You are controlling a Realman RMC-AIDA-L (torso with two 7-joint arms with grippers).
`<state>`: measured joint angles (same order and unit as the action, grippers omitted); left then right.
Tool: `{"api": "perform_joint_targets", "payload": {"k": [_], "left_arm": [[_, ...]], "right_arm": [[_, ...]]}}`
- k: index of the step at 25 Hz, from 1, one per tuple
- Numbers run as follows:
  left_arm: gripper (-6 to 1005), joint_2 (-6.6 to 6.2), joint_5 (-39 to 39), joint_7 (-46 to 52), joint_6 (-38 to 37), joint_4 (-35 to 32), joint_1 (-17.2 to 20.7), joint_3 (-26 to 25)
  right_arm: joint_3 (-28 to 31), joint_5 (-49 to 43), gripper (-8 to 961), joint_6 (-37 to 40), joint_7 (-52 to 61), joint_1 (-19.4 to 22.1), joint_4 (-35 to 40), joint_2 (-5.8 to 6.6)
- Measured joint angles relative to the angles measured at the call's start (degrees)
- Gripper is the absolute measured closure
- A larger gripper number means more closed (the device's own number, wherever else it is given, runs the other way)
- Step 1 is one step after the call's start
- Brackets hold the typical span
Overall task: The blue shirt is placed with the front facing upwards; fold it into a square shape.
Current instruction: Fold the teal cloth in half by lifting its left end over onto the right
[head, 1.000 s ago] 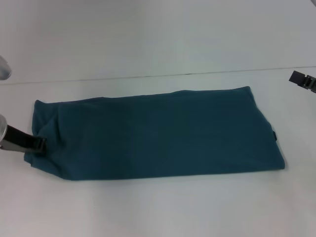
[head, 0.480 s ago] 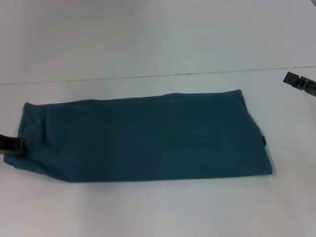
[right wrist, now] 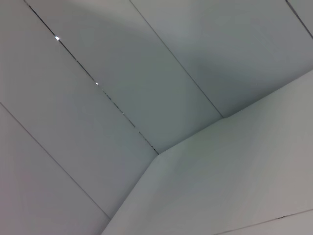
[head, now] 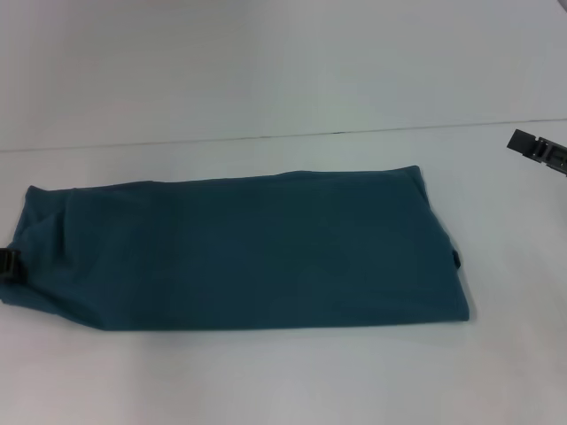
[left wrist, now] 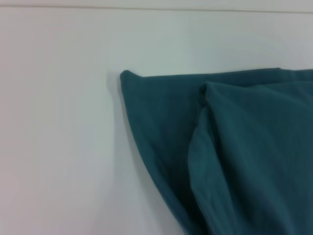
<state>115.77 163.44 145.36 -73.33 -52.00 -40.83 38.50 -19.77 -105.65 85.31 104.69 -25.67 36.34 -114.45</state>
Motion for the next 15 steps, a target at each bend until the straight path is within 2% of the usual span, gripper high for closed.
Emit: {"api": "perform_joint_targets", "payload": {"k": [10,15], "left_arm": [[936,0.20,-0.7,-0.5,-0.7,-0.5,0.5,-0.9],[935,0.24,-5.9,-2.9,-1.9,-0.4,1.0,-1.7]], "right_arm": [[-0.1,-0.1,208,0.0,-0.1,-0.3,-0.1,-0.10],[-0.1,-0.4,207,-0.1,-0.5,-0.5,-0.1,-0.43]]}}
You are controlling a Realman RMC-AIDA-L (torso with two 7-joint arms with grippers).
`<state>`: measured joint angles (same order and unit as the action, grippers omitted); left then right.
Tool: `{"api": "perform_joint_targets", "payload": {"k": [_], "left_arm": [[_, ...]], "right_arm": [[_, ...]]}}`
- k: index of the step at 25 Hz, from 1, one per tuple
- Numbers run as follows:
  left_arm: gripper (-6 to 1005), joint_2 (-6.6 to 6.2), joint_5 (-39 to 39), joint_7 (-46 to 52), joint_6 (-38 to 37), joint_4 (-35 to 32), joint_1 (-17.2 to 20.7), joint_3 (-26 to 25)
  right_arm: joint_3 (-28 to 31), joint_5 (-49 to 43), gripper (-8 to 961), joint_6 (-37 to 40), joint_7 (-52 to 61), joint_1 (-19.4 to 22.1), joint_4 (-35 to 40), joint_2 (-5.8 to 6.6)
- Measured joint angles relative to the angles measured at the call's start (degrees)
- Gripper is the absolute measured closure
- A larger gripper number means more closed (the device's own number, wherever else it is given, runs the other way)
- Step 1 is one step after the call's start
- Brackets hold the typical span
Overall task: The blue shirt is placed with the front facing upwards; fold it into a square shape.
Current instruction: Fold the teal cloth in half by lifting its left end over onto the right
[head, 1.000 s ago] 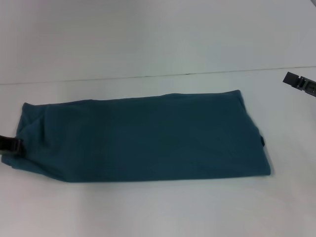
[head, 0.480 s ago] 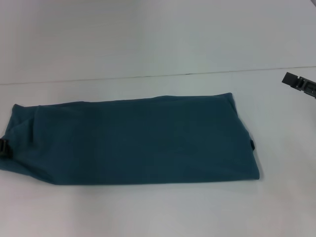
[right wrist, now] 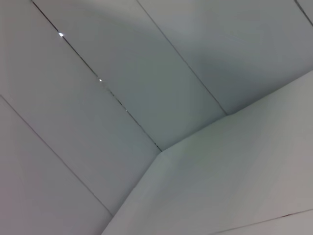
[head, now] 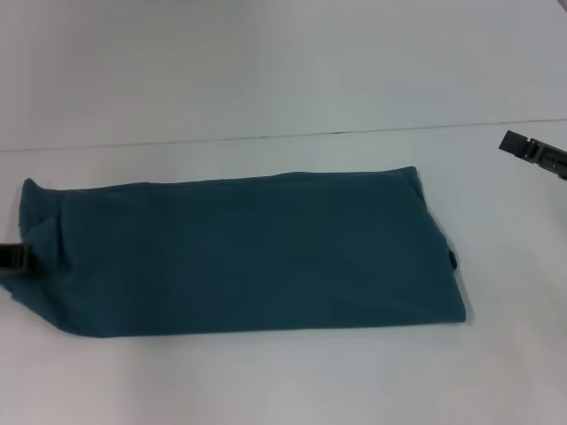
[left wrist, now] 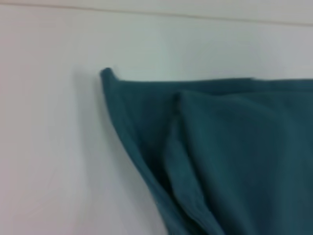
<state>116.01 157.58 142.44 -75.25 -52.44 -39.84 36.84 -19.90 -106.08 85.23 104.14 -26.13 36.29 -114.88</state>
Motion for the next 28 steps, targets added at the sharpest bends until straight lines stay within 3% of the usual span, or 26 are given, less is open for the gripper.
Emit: {"api": "perform_joint_targets", "payload": {"k": [9,17,23,28], "left_arm": [[936,-0.24,-16.9,-8.8,-7.2,0.3,1.1,-3.8],[935,0.60,-27.8,-9.7,-10.4,0.5,1.0,-3.0],[935,3.37,-35.1,-9.9,-10.2,0.7,-1.1,-1.3],[936,5.88,-36.1,-9.6,-8.6,0.9,-4.3,1.1]], "right_arm": [[-2.0,-0.2,208,-5.4,-5.4,-0.4,-5.0,-0.50],[-7.0,-0.3,208,-13.2,-10.8,-1.3,-7.0,-2.69],[-8.9,-0.3,207,-14.3,-11.1,-1.5,-7.3,-2.49],[-9.1,-0.2,207,-13.5,-10.9,-1.4,-7.0,-1.98]]}}
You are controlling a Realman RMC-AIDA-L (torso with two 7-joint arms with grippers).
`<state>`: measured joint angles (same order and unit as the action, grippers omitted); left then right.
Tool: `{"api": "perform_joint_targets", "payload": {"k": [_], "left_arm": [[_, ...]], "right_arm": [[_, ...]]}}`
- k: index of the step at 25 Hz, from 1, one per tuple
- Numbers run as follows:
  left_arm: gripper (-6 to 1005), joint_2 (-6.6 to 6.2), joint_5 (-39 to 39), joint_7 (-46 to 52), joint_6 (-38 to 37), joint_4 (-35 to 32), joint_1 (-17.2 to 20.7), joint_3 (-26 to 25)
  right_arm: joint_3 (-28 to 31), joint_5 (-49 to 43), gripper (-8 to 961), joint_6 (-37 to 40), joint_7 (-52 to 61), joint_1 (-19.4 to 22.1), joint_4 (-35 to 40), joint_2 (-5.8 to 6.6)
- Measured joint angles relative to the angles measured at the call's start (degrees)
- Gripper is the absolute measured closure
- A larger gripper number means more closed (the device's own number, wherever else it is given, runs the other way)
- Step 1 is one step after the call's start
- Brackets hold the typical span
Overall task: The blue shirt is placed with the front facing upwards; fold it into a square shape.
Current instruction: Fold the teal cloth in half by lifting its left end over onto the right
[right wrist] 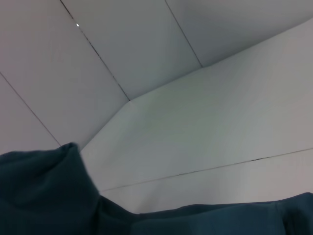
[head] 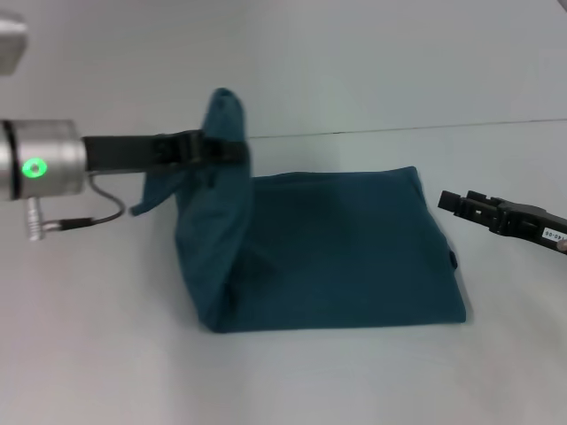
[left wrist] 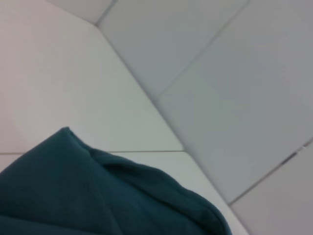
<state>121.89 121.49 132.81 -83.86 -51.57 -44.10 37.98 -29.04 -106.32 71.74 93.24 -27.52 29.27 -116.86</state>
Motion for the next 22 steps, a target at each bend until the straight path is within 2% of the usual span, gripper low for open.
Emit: {"api": "perform_joint_targets", "payload": {"k": [5,9,16,22], "left_arm": [[936,1.74,-0.1,0.4,2.4,1.6,-3.4,2.6],[936,1.96,-1.4,0.1,3.7,4.4,-5.0,4.0],[935,2.08,-8.4,0.0,8.8,6.6,-5.5,12.0],[936,2.24,-12.1,0.0,12.3,8.8,-6.3,16.1]], "right_arm": [[-0.2,0.0,208,1.5,0.8,0.5,0.1,0.99],[-0.1,0.0,208,2.1,1.1,1.0,0.4,1.50],[0.0,0.0,208,2.8,1.2,1.5,0.4,2.38],[0.0,0.0,208,3.5,1.2,1.6,0.4,2.96]]}}
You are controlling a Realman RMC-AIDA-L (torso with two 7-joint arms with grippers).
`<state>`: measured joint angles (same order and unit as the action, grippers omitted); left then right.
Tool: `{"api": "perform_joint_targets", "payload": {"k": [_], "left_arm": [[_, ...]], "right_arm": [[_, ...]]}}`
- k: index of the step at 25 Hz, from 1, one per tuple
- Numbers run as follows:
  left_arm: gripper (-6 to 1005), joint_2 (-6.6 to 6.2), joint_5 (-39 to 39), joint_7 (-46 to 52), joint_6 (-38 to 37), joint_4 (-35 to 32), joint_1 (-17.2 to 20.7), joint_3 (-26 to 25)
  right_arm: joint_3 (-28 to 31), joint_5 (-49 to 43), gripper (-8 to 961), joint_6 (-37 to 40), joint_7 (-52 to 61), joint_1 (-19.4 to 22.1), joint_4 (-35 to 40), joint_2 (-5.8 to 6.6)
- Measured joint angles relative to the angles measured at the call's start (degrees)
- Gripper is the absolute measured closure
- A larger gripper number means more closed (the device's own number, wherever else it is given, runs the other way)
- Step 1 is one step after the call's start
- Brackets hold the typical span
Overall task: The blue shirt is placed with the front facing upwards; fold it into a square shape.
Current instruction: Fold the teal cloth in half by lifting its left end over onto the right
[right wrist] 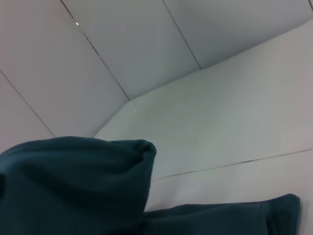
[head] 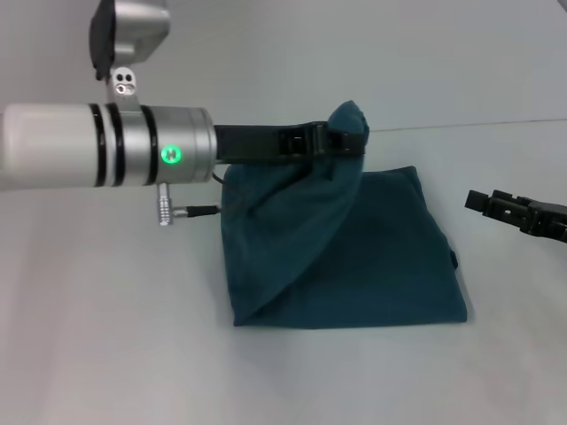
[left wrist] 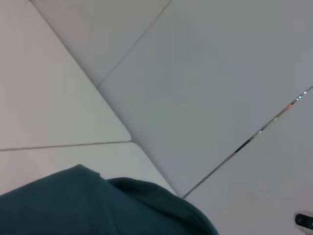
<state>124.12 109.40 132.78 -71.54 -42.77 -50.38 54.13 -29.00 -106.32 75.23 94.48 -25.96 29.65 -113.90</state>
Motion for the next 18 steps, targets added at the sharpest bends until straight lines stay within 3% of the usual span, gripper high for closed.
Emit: {"api": "perform_joint_targets", "payload": {"k": [7,18], "left_arm": [[934,0.22,-4.6,-0.1,3.2,1.1,-1.2,6.1],[930,0.24,-7.6,-0.2,7.7,4.4,-3.2,10.3]], "right_arm": [[0.0,0.0,208,0.5,0.0,0.1,0.1,0.43],[-0.3,0.0,208,0.9,0.1,0.2,0.1,0.72]]}}
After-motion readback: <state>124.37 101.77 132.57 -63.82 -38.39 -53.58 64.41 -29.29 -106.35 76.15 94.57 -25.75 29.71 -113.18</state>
